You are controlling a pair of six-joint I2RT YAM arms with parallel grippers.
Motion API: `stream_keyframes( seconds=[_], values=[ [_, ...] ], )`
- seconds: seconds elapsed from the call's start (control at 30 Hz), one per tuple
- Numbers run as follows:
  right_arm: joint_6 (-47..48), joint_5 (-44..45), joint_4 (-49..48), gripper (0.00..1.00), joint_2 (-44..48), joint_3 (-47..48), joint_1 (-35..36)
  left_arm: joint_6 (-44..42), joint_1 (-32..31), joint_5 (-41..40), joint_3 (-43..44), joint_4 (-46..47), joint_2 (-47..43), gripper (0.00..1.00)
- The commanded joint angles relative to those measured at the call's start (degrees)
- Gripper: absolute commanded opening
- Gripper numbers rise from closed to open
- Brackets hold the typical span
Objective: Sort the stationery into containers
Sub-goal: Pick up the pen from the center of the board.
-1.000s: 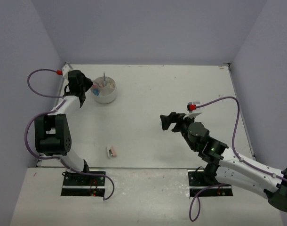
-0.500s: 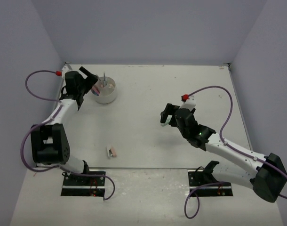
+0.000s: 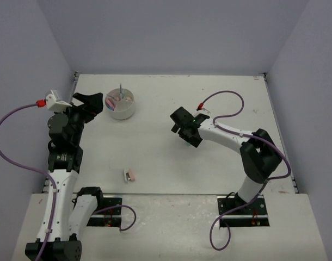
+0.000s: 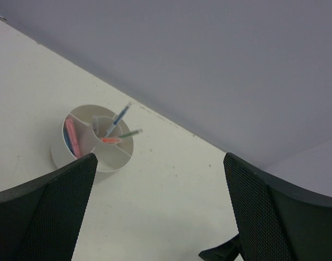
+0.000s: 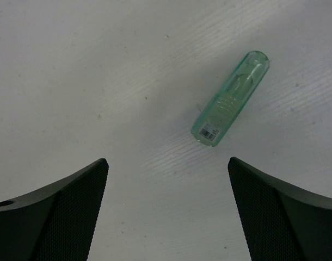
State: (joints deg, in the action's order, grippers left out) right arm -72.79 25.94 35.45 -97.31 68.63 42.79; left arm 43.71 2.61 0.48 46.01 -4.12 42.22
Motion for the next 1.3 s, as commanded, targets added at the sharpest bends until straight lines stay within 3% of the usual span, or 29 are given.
stream_keyframes(
  seconds=[0.0, 0.67, 0.87, 0.97, 1.0, 1.13, 1.2, 1.23, 1.27],
  values=[
    [-13.8, 0.6, 12.3, 0.90, -3.3, 3.6, -0.2, -5.4, 0.1, 8.5, -1.3, -5.7, -0.5, 1.00],
    [-16.7, 3.1, 13.4, 0.79, -14.9, 5.6, -3.9, -10.2, 0.2, 14.2, -6.2, -6.8, -1.6, 1.00],
    [-17.1, 2.1, 14.2, 0.58, -15.1, 4.5, -3.9, -10.5, 0.1, 14.0, -5.8, -6.7, -1.7, 1.00],
    [-17.7, 1.4, 13.9, 0.06, -14.9, 2.5, -3.9, -10.2, 0.1, 14.7, -5.4, -6.6, -1.3, 1.00],
    [-17.4, 1.0, 13.4, 0.00, -14.6, 2.2, -3.9, -10.1, 0.1, 15.0, -5.4, -6.6, -1.2, 1.00],
    [-10.0, 0.0, 5.3, 0.00, -10.4, -2.5, -3.7, -10.0, 0.2, 17.0, -5.9, -5.4, -0.3, 1.00],
    [-2.8, -2.3, -9.2, 0.00, -4.5, -8.4, -3.3, -9.5, 0.1, 21.0, -6.2, -4.2, 1.1, 1.00],
    [0.8, -3.4, -10.1, 0.00, -1.5, -11.0, -3.2, -9.1, 0.1, 21.3, -6.3, -4.1, 1.7, 1.00],
    [7.4, -5.0, -17.5, 0.00, 3.3, -14.7, -2.2, -7.6, 0.1, 24.2, -7.2, -2.3, 2.7, 1.00]
  ],
)
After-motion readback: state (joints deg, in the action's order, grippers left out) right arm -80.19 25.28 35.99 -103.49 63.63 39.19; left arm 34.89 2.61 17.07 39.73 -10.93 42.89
